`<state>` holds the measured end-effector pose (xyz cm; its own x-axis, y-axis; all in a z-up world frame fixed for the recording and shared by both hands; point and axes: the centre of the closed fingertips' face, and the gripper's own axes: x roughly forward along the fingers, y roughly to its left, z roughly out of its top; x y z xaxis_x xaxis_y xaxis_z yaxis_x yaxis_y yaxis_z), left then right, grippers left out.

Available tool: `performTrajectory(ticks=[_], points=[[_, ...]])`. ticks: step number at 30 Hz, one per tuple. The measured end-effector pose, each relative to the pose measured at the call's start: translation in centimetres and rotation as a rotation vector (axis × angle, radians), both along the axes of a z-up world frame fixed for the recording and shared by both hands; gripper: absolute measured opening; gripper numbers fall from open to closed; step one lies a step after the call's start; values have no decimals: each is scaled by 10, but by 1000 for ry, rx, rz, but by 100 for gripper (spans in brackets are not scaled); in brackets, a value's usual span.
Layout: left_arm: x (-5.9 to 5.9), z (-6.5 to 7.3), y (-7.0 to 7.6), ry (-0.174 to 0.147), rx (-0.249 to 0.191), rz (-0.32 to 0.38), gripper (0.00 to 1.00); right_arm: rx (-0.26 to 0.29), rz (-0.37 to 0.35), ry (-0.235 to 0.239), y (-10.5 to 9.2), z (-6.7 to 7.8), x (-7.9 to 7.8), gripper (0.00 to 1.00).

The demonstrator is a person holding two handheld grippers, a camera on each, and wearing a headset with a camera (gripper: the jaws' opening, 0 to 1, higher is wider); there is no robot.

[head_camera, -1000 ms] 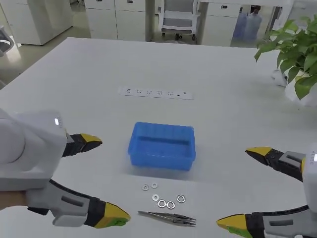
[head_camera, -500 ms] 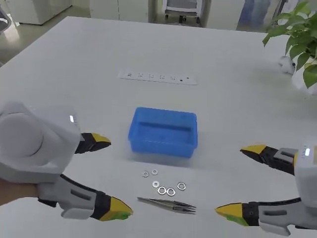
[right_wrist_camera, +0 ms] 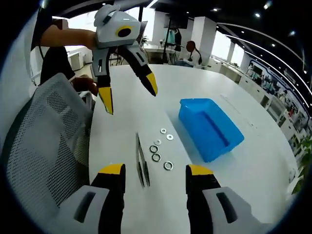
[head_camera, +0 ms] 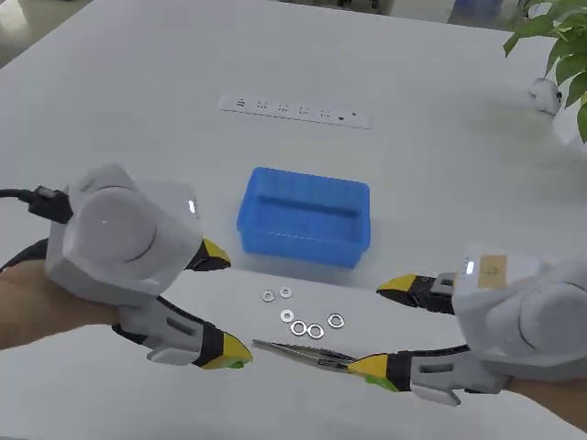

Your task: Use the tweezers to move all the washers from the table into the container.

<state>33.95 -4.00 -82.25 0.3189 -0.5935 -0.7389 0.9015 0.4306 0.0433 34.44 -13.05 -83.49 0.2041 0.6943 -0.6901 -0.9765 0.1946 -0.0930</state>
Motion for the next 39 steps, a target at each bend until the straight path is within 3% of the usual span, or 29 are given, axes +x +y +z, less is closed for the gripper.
performTrajectory(ticks=[2, 3, 5, 6, 10, 13, 14, 16, 19, 25, 29, 34, 35, 36, 39], points=[[-2, -9, -3, 32, 0, -31, 57, -27, 20, 29, 6, -10, -3, 44], [-9, -14, -7, 73, -9, -80, 54, -45, 32, 41, 9, -16, -5, 43], [-9, -20, -13, 103, -36, -85, 51, -68, 45, 71, 11, -24, -8, 39], [-7, -21, -14, 102, -39, -85, 51, -78, 50, 89, 13, -27, -10, 37], [-1, -32, -17, 96, -27, -94, 51, -93, 68, 89, 17, -32, -9, 32], [0, -40, -18, 122, -20, -107, 49, -103, 75, 100, 20, -35, -7, 30], [-2, -40, -22, 139, -42, -114, 47, -113, 83, 104, 20, -37, -7, 30], [-6, -42, -28, 216, -93, -89, 42, -132, 95, 115, 20, -41, -7, 30], [-1, -50, -24, 184, -46, -117, 39, -159, 115, 122, 20, -46, -9, 29], [-4, -60, -22, 187, 2, -167, 37, -174, 138, 134, 23, -51, -9, 22], [-3, -63, -22, 186, 7, -192, 37, -223, 195, 105, 21, -57, -12, 15], [1, -64, -24, 154, 14, -233, 32, -223, 205, 96, 22, -56, -10, 13], [0, -64, -26, 141, 23, -254, 30, -225, 208, 91, 23, -56, -10, 13], [3, -65, -26, 101, 42, -282, 29, -233, 218, 79, 22, -57, -11, 12], [0, -65, -27, 99, 39, -293, 30, -242, 230, 66, 23, -57, -11, 12]])
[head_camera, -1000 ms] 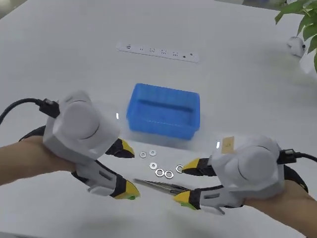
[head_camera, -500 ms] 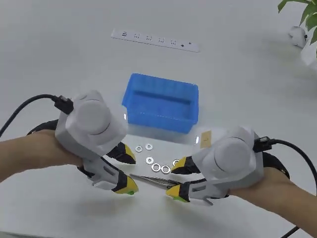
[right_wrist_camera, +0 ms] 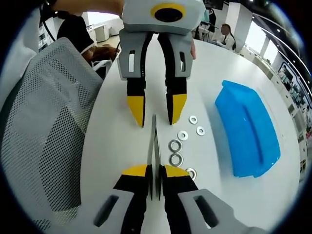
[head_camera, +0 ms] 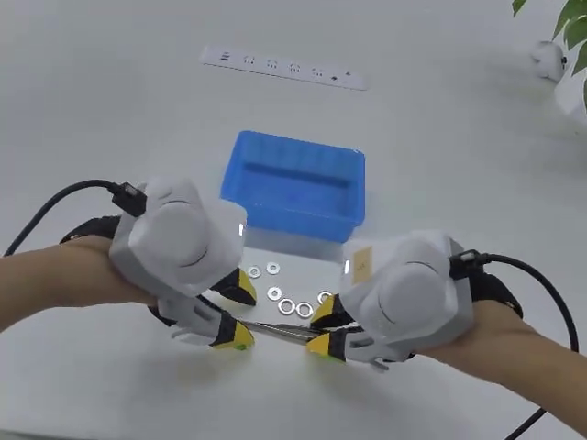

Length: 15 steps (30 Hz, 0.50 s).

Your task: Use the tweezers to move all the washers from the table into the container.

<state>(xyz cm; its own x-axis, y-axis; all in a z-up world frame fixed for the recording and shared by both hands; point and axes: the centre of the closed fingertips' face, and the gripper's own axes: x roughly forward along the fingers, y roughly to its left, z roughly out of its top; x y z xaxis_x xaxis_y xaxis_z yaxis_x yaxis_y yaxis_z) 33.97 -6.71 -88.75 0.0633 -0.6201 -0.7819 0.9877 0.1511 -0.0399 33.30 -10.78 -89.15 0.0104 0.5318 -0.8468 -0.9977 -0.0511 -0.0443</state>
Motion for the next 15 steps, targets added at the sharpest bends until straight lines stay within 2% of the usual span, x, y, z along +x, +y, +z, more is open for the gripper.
performTrajectory(ticks=[3, 7, 9, 11, 12, 13, 15], points=[[4, 0, 1, -5, -3, 7, 27, 3, -1, -1, 0, 0, 1, 11], [8, -1, 0, -38, 9, -1, 19, 9, 4, -5, 0, 0, 1, 10], [7, 0, -2, -31, 7, -7, 16, 13, -6, -7, 1, 1, 2, 9], [2, -1, -3, -15, 10, -27, 7, 16, -11, -25, 1, 1, 6, 9], [-1, 0, -7, -4, -8, -43, 7, 18, -18, -30, 1, 1, 9, 9], [2, 0, -5, -16, 3, -32, 7, 15, -13, -31, 1, 1, 9, 9], [5, -1, -4, -14, -1, -28, 6, 19, -12, -28, 1, 1, 9, 9]])
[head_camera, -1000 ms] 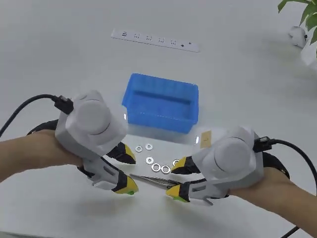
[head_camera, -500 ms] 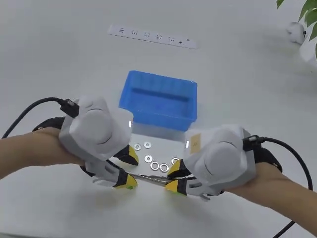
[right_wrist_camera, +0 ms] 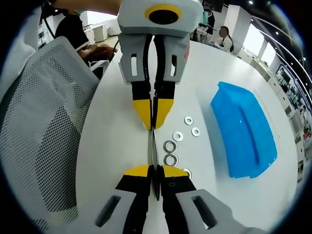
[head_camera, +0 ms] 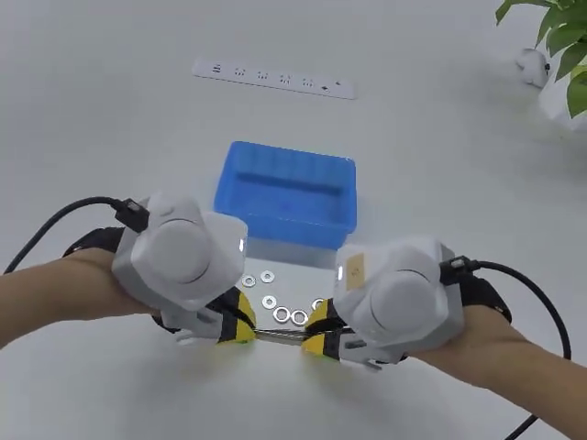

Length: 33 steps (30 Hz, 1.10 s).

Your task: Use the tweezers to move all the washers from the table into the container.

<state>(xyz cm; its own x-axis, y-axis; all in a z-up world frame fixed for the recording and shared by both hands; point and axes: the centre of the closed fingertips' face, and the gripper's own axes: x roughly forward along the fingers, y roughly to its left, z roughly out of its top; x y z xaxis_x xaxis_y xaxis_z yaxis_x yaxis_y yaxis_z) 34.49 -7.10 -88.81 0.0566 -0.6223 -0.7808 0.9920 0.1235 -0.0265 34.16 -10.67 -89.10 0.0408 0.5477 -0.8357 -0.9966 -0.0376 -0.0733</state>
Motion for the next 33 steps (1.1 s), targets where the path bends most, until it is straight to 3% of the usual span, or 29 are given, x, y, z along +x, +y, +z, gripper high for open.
performTrajectory(ticks=[3, 5, 10, 14, 17, 22, 26, 33], points=[[0, 0, 0, 10, -4, 14, 6, 8, 0, -3, 0, 1, 0, 8], [-1, 0, 1, -6, 10, 7, 6, 20, -8, 2, 2, 2, 1, 8], [-1, 5, 6, -5, 28, -2, 6, 43, 6, -10, 5, 6, 0, 8], [-4, 21, 11, -13, 23, -11, 6, 79, -2, -12, 8, 11, -1, 8], [-5, 33, 14, -17, 13, -12, 6, 155, -40, 21, 14, 17, -3, 8], [-7, 56, 12, -7, -47, 26, 6, 179, -22, -21, 20, 20, -3, 8], [-7, 62, 13, -11, -47, 40, 6, 230, -34, -45, 25, 24, 0, 8], [-10, 77, 4, -19, -64, 52, 6, 314, -79, -28, 29, 30, -1, 8]])
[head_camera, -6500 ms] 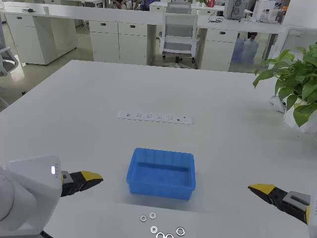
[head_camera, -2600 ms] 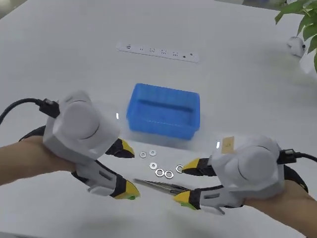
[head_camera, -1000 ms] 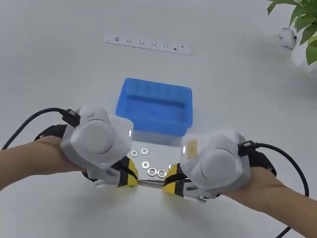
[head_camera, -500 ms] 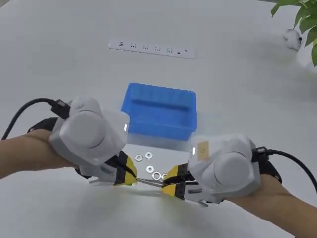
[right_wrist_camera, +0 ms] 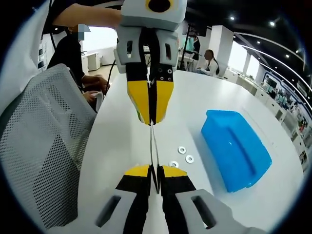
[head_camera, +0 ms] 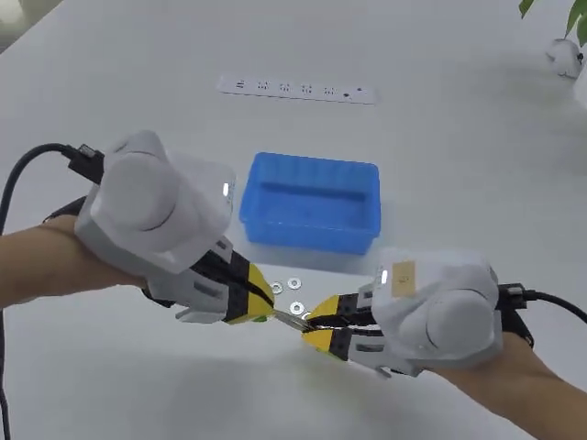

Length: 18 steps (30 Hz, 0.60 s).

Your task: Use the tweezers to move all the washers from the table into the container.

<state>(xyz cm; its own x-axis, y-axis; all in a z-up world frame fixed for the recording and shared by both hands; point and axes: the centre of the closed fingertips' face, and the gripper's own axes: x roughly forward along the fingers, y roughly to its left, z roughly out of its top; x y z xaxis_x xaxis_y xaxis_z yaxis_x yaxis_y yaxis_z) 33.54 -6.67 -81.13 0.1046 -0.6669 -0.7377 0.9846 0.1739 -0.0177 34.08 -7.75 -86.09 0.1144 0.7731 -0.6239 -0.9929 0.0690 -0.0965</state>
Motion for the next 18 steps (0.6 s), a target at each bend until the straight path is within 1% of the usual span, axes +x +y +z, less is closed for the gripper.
performTrajectory(ticks=[5, 7, 10, 11, 12, 13, 14, 15, 16, 17, 18], points=[[0, 5, -11, -8, -8, -5, 6, 35, -21, 9, -2, 2, 0, 8], [-1, 9, -18, -5, -21, -11, 6, 49, -27, 13, -3, 3, 0, 9], [-1, 11, -27, -13, -31, -20, 5, 66, -38, 15, -4, 4, 0, 9], [-2, 15, -35, 0, -66, -18, 5, 71, -41, 15, -3, 4, 0, 9], [-2, 16, -39, 5, -80, -18, 5, 73, -41, 15, -3, 4, 0, 8], [-4, 17, -45, 14, -97, -21, 5, 75, -46, 21, -3, 4, 0, 8], [-3, 16, -47, 4, -86, -27, 5, 79, -42, 15, -2, 4, -1, 8], [-1, 14, -48, -21, -67, -39, 5, 86, -38, 14, -2, 4, -1, 8], [-1, 13, -48, -27, -57, -43, 5, 90, -31, 5, -2, 4, -2, 8], [1, 13, -47, -29, -57, -37, 5, 91, -31, -13, -3, 4, 0, 7], [3, 14, -46, -29, -61, -29, 5, 94, -36, 0, -3, 4, 0, 7]])
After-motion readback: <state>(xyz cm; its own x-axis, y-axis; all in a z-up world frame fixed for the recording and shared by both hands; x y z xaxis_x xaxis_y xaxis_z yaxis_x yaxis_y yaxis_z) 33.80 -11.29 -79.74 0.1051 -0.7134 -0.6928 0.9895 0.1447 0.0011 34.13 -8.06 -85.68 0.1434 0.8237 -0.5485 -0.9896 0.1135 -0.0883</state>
